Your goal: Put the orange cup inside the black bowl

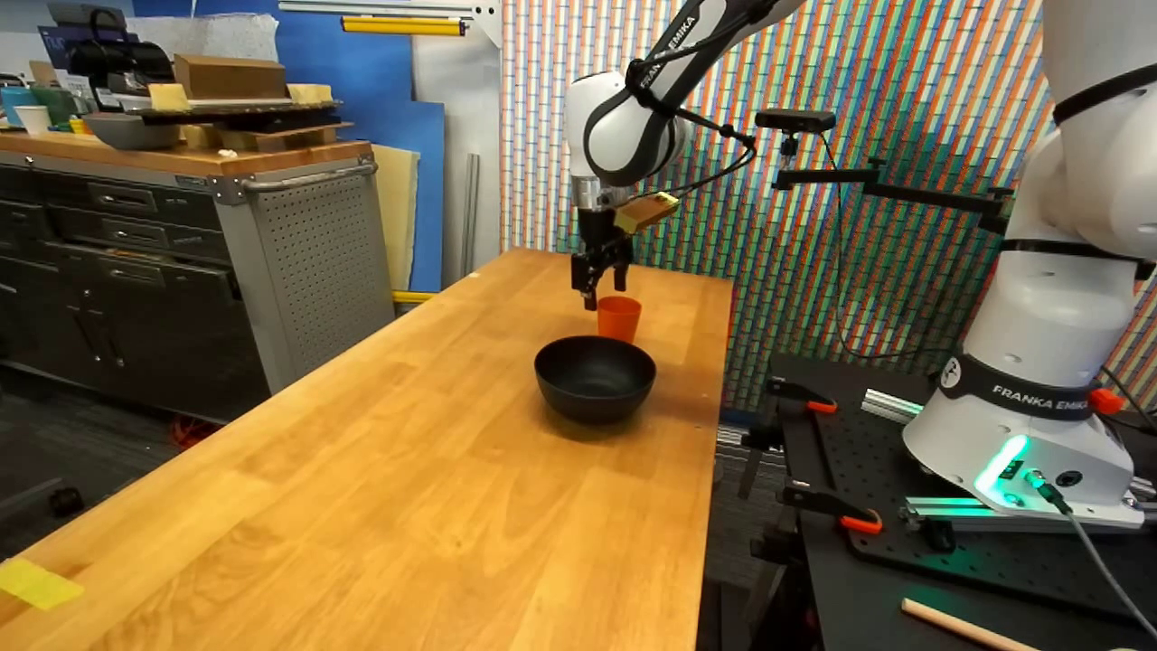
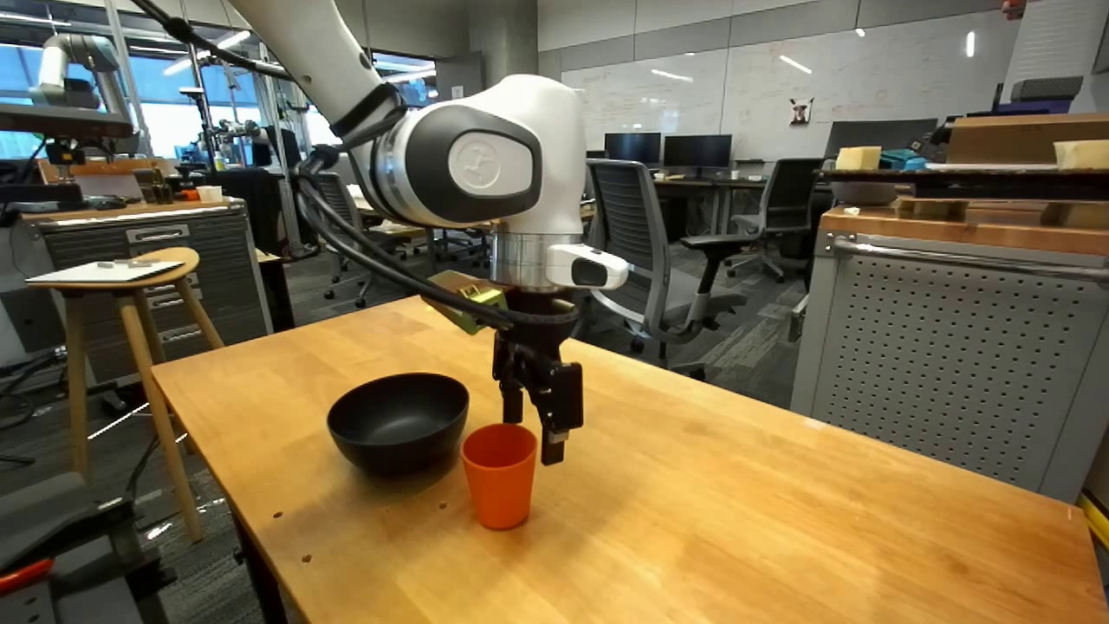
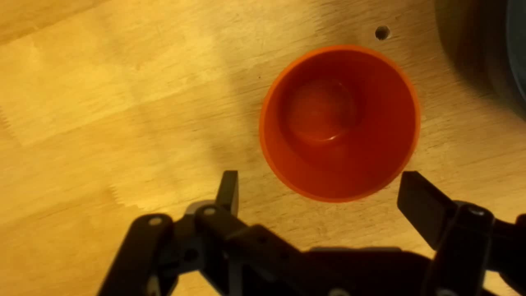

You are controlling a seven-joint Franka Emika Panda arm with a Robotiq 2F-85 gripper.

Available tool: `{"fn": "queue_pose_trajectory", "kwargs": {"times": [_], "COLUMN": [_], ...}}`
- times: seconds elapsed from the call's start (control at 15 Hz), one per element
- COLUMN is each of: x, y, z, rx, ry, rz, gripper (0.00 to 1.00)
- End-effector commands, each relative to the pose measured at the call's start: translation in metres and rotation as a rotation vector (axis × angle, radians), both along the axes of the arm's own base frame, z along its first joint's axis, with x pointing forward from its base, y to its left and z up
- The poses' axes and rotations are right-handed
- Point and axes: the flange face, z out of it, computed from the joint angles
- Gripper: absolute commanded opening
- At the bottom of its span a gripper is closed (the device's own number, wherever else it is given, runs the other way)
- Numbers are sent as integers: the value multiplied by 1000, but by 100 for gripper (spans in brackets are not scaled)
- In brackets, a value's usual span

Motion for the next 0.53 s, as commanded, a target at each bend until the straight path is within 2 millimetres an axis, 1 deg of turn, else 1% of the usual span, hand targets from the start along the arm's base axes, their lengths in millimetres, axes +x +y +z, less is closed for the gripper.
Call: {"fn": "queue_pose_trajectory", "kwargs": {"times": [0.0, 0.07, 0.13, 0.2, 0.27, 0.4, 0.47], "x": [1, -1, -4, -6, -8, -10, -12], "y": [-13, -15, -15, -15, -15, -13, -12], "z": [-10, -13, -17, -20, -22, -27, -29], "rx": [13, 17, 29, 41, 55, 100, 123], "ry": [-2, 6, 15, 24, 27, 41, 46], "rz": [-37, -46, -57, -62, -74, -107, -122], "gripper": [100, 100, 85, 73, 66, 49, 42]}}
